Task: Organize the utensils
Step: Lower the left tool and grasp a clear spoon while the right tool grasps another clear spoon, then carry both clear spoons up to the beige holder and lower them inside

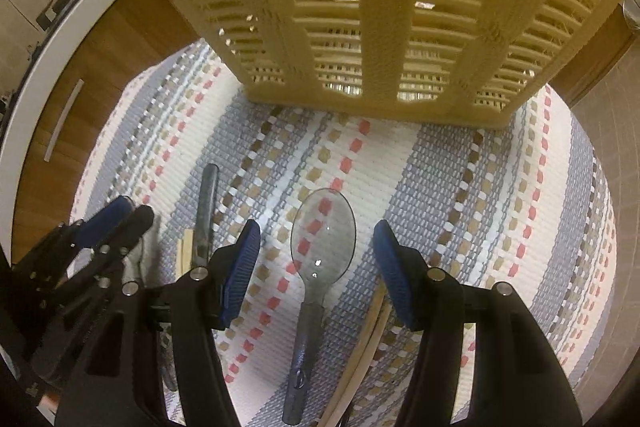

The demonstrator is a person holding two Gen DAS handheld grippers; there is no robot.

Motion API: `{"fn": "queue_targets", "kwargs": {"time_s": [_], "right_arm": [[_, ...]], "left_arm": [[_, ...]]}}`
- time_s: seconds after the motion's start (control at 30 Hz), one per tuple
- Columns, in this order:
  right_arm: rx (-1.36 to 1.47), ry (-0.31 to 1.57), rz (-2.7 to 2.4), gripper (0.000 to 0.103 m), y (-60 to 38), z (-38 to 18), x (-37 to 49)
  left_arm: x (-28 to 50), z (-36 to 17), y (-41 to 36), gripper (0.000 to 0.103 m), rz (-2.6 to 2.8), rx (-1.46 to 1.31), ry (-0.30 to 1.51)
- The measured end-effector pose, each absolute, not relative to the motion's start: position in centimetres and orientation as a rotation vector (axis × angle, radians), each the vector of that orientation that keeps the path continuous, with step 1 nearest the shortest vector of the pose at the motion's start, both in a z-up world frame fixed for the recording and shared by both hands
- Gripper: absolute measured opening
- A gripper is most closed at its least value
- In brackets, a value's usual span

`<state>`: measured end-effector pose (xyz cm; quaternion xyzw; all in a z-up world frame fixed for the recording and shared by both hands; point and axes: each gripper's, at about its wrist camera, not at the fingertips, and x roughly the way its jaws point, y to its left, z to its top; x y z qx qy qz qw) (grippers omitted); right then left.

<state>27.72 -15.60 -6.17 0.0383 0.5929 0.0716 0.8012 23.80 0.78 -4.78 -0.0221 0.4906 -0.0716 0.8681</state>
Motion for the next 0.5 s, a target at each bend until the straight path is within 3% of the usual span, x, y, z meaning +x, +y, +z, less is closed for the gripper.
{"fn": "queue_targets", "kwargs": {"time_s": [0.17,0.5], "right_arm": [[0.046,1.274,0.111,0.038,-14.6,-6.3,27.7],[-0.017,1.230,0.083,0.030,-12.7,-6.7,26.5]], "left_arm": [[23.5,-4.3,1.2,0.030,-0.155,-0.052,1.003],[22.4,-3.8,1.8,0.030,-0.158,-0.057,0.966]]}}
